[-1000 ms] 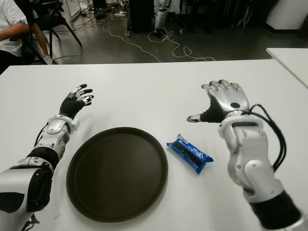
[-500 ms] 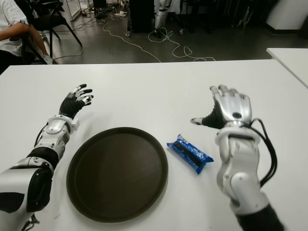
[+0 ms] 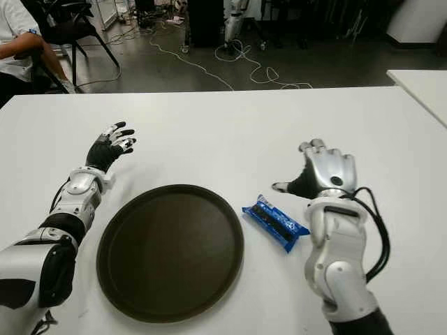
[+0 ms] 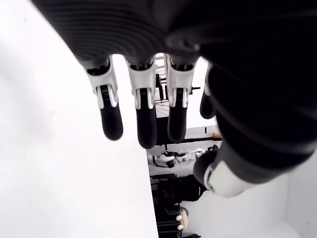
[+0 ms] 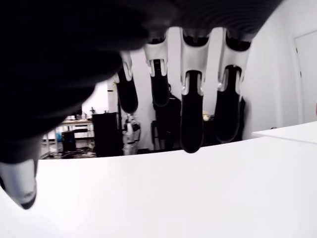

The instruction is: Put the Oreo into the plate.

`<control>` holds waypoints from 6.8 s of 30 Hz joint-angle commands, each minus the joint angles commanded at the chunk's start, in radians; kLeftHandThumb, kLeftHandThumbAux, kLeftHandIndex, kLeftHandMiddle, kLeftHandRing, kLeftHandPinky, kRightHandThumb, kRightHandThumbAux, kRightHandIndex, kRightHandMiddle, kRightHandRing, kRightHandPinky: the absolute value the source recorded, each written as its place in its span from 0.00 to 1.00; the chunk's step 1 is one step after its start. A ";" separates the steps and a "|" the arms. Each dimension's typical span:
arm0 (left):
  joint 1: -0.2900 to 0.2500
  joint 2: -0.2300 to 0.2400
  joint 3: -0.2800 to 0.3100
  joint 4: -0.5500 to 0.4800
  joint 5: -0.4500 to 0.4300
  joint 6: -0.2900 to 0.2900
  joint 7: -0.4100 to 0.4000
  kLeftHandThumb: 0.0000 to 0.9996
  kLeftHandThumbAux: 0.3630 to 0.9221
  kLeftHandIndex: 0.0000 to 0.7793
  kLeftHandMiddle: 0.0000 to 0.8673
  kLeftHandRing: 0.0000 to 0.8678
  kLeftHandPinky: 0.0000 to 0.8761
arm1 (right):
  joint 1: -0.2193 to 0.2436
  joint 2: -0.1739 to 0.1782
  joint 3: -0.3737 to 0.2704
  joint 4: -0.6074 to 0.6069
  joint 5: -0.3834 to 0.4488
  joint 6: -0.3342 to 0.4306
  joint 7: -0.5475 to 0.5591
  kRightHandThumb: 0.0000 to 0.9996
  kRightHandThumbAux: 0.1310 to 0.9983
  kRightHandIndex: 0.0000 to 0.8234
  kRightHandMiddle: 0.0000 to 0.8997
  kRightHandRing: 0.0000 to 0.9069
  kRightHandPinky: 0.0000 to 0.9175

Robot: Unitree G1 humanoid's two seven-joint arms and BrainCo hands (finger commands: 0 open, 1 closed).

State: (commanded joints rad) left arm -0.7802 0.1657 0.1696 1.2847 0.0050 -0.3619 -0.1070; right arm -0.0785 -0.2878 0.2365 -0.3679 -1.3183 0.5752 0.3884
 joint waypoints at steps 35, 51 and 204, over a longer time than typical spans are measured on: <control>0.000 0.006 -0.001 -0.001 0.003 0.003 -0.002 0.01 0.67 0.14 0.23 0.24 0.24 | 0.089 0.066 0.097 -0.002 -0.041 -0.058 0.014 0.00 0.44 0.28 0.34 0.36 0.36; 0.003 0.011 0.001 -0.001 0.001 0.001 -0.010 0.01 0.66 0.13 0.23 0.23 0.24 | 0.096 0.080 0.105 0.003 -0.050 -0.059 0.023 0.00 0.44 0.26 0.32 0.36 0.36; 0.011 0.031 0.020 -0.010 -0.024 0.000 -0.019 0.00 0.65 0.16 0.25 0.25 0.26 | -0.001 0.105 0.215 0.391 0.149 0.043 -0.202 0.05 0.87 0.54 0.48 0.47 0.49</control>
State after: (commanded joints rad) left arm -0.7692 0.1965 0.1901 1.2743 -0.0190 -0.3623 -0.1259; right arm -0.0794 -0.1830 0.4511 0.0234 -1.1690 0.6182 0.1868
